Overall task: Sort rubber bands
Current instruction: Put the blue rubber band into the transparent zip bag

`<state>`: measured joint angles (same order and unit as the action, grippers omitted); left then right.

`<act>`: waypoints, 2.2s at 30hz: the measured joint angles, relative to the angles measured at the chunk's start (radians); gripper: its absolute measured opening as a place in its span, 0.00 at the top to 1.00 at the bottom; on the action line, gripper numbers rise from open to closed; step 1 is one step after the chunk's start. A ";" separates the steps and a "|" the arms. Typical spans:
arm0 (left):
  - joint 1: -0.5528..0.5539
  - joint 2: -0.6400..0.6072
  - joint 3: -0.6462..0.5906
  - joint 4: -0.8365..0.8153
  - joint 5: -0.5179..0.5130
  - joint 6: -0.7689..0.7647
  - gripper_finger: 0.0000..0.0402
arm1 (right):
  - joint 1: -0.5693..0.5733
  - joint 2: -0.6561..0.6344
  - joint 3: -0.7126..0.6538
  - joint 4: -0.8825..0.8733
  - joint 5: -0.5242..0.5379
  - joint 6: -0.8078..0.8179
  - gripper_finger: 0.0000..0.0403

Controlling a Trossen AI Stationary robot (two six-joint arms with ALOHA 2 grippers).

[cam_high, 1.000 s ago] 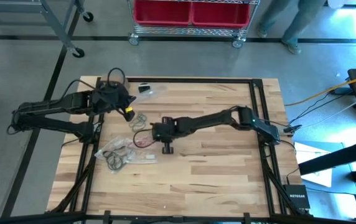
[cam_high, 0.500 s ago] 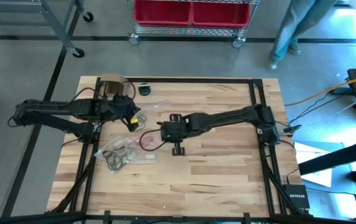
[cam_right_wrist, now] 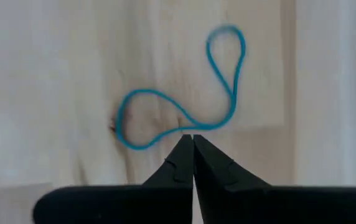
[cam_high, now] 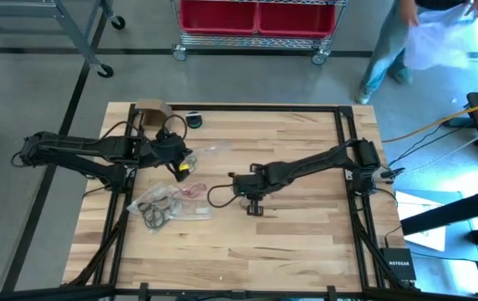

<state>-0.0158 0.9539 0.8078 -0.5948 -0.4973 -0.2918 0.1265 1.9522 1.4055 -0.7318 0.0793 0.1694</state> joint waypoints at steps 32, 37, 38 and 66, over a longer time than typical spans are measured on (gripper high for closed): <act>-0.005 0.000 0.000 0.010 0.004 0.010 1.00 | -0.001 0.103 -0.209 0.426 0.179 0.443 0.93; -0.005 0.000 0.000 0.010 0.004 0.007 1.00 | 0.013 0.100 -0.211 0.433 0.190 0.392 0.98; -0.005 0.000 0.000 0.010 0.004 0.007 1.00 | 0.020 0.098 -0.211 0.435 0.204 0.379 0.98; -0.058 0.142 0.002 0.232 0.004 0.048 1.00 | 0.159 -0.406 -0.302 0.802 0.303 -0.137 1.00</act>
<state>-0.0739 1.0956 0.8095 -0.3625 -0.4931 -0.2441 0.2855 1.5466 1.1034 0.0700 0.3821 0.0325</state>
